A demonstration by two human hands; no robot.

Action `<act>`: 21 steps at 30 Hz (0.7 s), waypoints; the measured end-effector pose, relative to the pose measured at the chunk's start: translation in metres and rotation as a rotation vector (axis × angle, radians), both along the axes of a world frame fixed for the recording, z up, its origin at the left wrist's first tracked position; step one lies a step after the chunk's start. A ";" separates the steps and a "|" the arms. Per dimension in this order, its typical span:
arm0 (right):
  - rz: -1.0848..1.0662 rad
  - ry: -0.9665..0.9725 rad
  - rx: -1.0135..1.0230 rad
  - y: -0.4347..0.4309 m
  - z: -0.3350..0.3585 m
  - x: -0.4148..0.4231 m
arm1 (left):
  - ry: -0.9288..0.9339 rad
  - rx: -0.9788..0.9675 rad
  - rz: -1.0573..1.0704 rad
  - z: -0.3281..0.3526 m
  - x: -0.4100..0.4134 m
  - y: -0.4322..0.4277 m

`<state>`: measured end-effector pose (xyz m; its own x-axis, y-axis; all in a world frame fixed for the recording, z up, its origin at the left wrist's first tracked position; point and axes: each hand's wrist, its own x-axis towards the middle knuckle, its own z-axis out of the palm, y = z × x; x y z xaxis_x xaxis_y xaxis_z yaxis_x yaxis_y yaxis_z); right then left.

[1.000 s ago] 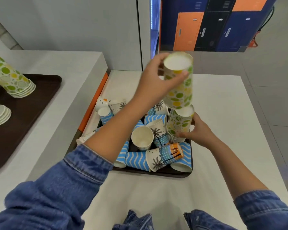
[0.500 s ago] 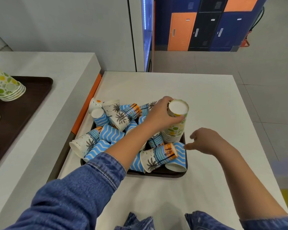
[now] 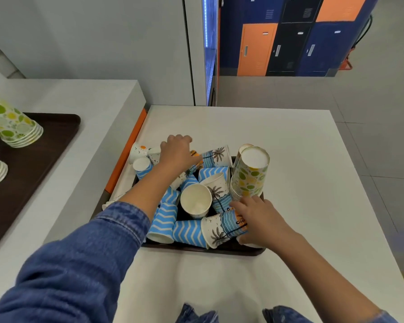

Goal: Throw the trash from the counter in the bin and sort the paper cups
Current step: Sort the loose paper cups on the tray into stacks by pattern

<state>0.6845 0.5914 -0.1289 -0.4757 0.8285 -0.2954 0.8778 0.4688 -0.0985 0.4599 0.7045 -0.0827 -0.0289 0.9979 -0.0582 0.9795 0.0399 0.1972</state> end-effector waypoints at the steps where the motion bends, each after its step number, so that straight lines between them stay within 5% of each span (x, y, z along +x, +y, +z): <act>1: 0.011 -0.010 0.009 0.001 -0.001 0.000 | 0.073 -0.028 -0.029 -0.006 0.000 0.003; 6: 0.030 0.027 0.021 0.006 0.015 0.003 | 0.231 -0.074 -0.085 -0.030 0.004 0.013; 12: -0.029 0.276 -0.114 0.008 0.096 0.009 | 0.199 -0.049 -0.072 -0.039 0.006 0.016; 21: -0.217 0.804 0.362 0.071 0.185 0.019 | -0.200 0.033 0.023 -0.022 0.004 0.004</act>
